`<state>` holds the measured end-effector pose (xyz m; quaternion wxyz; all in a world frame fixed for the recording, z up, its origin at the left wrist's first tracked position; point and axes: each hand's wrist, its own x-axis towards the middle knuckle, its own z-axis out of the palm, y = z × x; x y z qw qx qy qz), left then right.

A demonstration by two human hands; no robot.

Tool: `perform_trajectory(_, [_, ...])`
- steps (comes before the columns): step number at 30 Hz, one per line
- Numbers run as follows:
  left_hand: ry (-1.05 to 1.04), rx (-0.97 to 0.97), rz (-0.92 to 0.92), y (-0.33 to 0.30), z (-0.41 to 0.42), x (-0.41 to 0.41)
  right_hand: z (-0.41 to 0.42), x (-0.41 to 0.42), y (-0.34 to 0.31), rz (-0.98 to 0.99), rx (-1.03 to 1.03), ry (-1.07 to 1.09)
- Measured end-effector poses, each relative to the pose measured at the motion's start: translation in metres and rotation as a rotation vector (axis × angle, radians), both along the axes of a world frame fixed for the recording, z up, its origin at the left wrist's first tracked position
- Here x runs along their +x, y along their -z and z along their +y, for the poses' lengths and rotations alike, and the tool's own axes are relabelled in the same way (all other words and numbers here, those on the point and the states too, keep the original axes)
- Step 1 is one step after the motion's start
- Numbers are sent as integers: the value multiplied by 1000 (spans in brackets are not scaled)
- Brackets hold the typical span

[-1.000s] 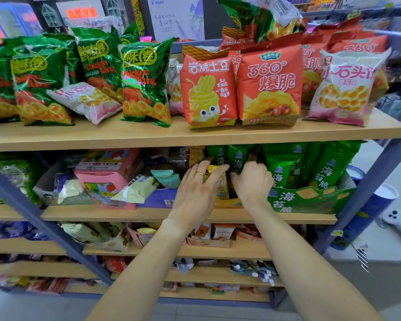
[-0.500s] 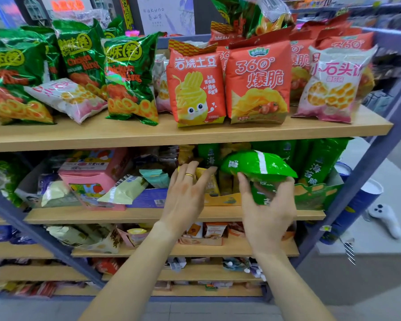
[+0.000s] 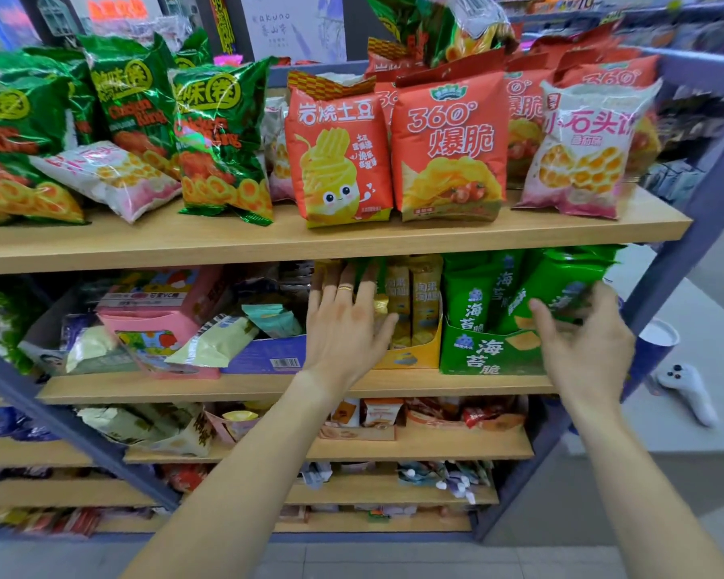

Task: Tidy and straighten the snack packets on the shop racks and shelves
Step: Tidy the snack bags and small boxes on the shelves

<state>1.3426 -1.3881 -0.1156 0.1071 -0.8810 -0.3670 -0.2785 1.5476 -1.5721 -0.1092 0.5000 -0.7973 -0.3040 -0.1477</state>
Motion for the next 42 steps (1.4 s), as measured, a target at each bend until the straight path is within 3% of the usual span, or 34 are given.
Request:
perform_trajectory(3, [-24, -41, 53, -8, -2, 6, 14, 6, 22, -33, -272, -33])
perform_trajectory(5, [-38, -70, 75, -11, -3, 8, 15, 5, 25, -13, -314, 9])
perform_trajectory(7, [-38, -91, 83, -11, -1, 7, 11, -8, 19, -9, -218, 79])
perform_trajectory(9, [-11, -73, 62, -8, 1, 5, 9, -35, 14, -101, 4, 83])
perform_trajectory(12, [77, -25, -6, 0, 3, -1, 27, -79, 10, -186, 89, -179])
perform_trajectory(16, [311, -98, -71, 9, 5, -8, 86, -98, 16, -45, -126, -393])
perform_trajectory(20, [431, -154, -92, 7, 1, -16, 123, -99, 25, 183, -85, -407])
perform_trajectory(26, [211, -50, -120, 11, -6, -32, 83, -118, 6, 204, 284, -396])
perform_trajectory(31, [93, -63, 31, 15, 7, -34, 3, -113, -17, 173, 497, -286])
perform_trajectory(37, [34, 47, 86, 7, 10, -14, -65, -67, -27, 116, 597, -132])
perform_trajectory(42, [-74, 67, 6, 6, 7, 1, -75, -27, -41, 53, 560, -75])
